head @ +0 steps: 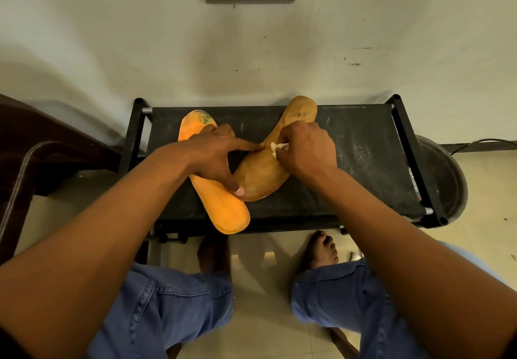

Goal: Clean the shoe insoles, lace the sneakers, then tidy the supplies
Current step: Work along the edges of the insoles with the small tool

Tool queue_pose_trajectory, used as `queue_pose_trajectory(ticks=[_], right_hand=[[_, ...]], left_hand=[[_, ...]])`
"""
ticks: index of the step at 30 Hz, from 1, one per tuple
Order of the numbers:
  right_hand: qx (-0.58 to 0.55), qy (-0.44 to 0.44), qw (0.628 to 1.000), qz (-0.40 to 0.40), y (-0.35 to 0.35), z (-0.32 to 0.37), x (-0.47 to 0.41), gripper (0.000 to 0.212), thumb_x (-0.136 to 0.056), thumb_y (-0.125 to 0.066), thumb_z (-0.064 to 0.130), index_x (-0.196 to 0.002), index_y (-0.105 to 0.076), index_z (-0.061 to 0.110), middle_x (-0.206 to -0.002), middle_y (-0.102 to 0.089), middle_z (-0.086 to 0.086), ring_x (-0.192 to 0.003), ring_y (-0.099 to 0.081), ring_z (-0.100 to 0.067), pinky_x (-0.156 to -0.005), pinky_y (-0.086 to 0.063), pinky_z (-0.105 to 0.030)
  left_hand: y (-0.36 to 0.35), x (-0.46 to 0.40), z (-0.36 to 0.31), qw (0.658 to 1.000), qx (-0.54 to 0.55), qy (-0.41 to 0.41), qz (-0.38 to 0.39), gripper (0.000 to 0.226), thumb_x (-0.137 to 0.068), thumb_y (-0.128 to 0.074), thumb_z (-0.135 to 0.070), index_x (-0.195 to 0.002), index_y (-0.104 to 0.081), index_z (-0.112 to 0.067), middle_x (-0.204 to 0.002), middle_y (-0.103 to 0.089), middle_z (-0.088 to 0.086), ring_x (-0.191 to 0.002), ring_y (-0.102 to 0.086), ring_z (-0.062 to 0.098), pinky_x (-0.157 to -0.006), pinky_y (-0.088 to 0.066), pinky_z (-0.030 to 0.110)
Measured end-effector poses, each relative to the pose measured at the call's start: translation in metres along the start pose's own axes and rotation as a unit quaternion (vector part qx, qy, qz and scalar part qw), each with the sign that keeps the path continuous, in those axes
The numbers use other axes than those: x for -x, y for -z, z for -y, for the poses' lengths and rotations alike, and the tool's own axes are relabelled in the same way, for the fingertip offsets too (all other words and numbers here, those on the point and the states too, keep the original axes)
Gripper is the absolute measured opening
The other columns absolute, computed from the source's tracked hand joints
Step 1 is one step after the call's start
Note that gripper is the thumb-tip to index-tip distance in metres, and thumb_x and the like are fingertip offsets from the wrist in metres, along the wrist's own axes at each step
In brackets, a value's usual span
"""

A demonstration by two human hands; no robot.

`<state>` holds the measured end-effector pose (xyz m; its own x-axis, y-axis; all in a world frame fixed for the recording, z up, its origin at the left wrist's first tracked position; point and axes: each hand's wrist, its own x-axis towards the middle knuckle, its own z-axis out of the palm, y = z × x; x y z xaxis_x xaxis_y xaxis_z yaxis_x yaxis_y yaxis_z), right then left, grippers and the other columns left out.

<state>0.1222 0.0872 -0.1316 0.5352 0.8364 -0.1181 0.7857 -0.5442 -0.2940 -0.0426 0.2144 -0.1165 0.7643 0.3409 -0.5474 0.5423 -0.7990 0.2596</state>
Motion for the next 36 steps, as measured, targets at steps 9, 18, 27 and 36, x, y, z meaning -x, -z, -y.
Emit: queue_pose_trajectory(ticks=[9,18,27,36], right_hand=[[-0.048,0.143,0.987,0.055,-0.013,0.019,0.017,0.02,-0.087,-0.068,0.041,-0.102,-0.076,0.031,-0.1,-0.072,0.004,-0.087,-0.066,-0.017,-0.067,-0.054,-0.032],[-0.028,0.037,0.999,0.012,-0.004,0.004,0.005,0.021,-0.086,-0.069,0.039,-0.103,-0.075,0.028,-0.096,-0.072,0.0,-0.086,-0.067,-0.023,-0.071,-0.059,-0.039],[0.013,0.064,0.998,0.019,-0.006,0.018,0.015,0.022,-0.09,-0.066,0.044,-0.104,-0.074,0.03,-0.098,-0.069,0.001,-0.086,-0.066,-0.022,-0.067,-0.054,-0.033],[-0.091,0.106,0.988,0.067,-0.013,0.026,0.019,0.019,-0.086,-0.069,0.032,-0.1,-0.079,0.026,-0.099,-0.074,0.002,-0.085,-0.067,-0.018,-0.07,-0.058,-0.036]], left_hand=[[-0.005,0.005,0.01,0.998,-0.059,-0.007,-0.018,0.102,-0.064,-0.076,-0.076,-0.147,-0.017,-0.066,-0.161,0.037,-0.01,-0.138,0.05,0.032,-0.108,0.019,0.077],[-0.011,0.0,0.017,0.999,-0.042,-0.008,0.001,0.103,-0.066,-0.074,-0.076,-0.142,-0.004,-0.075,-0.155,0.045,-0.016,-0.139,0.049,0.03,-0.107,0.017,0.079],[-0.013,0.0,0.018,0.999,-0.034,-0.006,-0.009,0.102,-0.064,-0.075,-0.076,-0.141,-0.009,-0.075,-0.156,0.044,-0.018,-0.139,0.048,0.029,-0.108,0.018,0.078],[-0.011,-0.001,0.015,0.999,-0.032,0.005,-0.004,0.102,-0.063,-0.078,-0.074,-0.14,-0.012,-0.075,-0.156,0.044,-0.018,-0.14,0.047,0.03,-0.109,0.017,0.077]])
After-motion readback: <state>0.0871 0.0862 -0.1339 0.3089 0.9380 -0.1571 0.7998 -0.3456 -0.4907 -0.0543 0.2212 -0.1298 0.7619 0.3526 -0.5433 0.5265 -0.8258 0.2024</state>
